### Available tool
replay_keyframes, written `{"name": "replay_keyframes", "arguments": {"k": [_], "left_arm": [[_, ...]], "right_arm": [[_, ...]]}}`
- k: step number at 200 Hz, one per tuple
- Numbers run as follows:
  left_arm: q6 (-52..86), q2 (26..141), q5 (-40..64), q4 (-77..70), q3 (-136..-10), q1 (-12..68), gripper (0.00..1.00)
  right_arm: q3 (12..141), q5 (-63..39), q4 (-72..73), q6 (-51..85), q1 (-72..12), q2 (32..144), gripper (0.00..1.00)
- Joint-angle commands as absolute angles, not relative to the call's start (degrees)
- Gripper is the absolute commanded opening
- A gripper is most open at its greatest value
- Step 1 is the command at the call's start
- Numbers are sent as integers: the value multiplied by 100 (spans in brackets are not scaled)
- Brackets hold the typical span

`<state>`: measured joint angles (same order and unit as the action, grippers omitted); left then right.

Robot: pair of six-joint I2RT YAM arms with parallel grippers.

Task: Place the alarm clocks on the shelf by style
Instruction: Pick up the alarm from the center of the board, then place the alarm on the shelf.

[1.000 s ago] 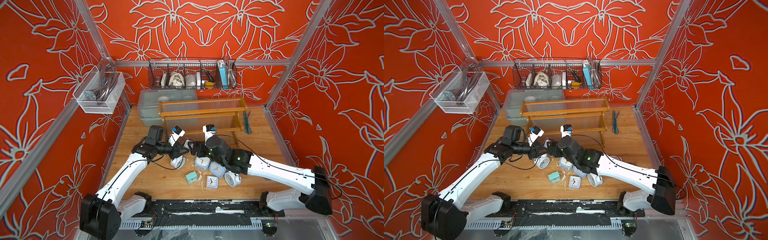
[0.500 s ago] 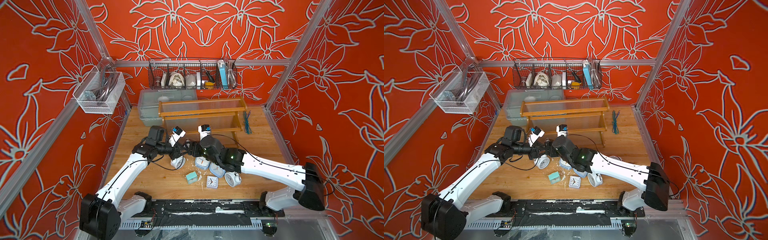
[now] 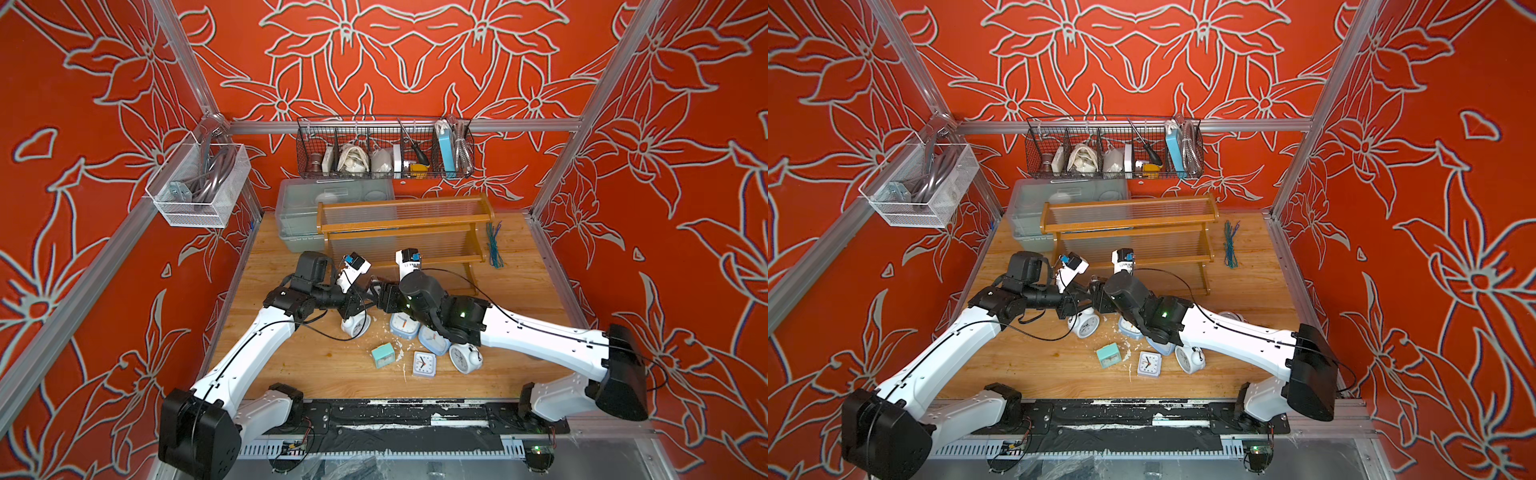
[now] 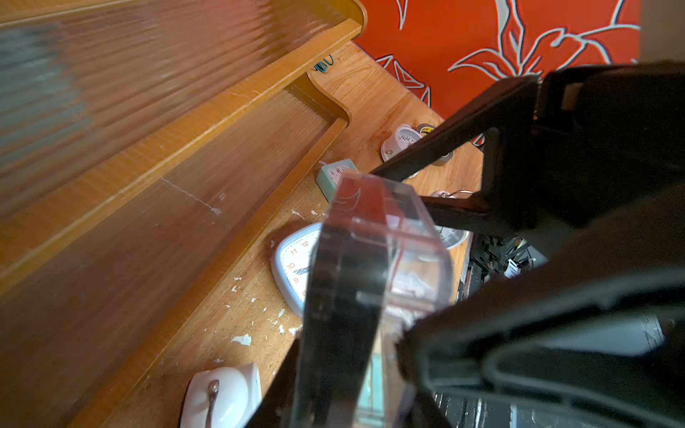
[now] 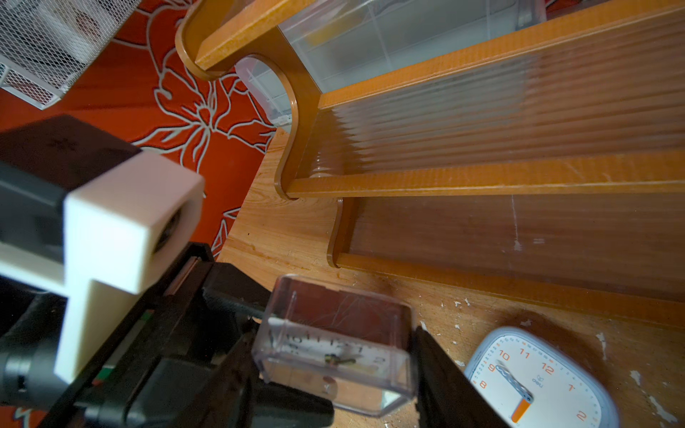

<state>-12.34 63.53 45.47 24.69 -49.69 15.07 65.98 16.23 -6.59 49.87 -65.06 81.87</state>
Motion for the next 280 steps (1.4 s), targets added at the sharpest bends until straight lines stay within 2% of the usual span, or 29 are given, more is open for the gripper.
{"name": "replay_keyframes", "arguments": {"k": [1,10,19,30,49,94,152,280], "left_arm": [[-1389,6240,4658,2603,-4884,1547,29],[-1451,6232,4633,2680,-4906,1551,44],[-1505,6223,4568,2774,-4945,1540,53],[-1546,6217,4461,2878,-5007,1517,59],[-1527,6201,4421,3018,-5117,1372,63],[-1367,6067,4499,3278,-5364,674,65],[-945,5888,4457,3194,-5265,-308,65],[-651,5871,4421,2944,-5009,-659,66]], "right_arm": [[6402,1891,-388,4551,-6524,7980,50],[6316,1976,-338,4421,-6492,7917,50],[6152,2046,-234,4255,-6452,7851,50],[5920,2104,0,3998,-6380,7794,50],[5478,2067,558,3587,-6192,7762,50],[5003,2031,1708,2642,-5924,8316,48],[5492,2389,2352,2186,-5928,9580,46],[6320,3090,2913,2235,-5931,11241,44]]}}
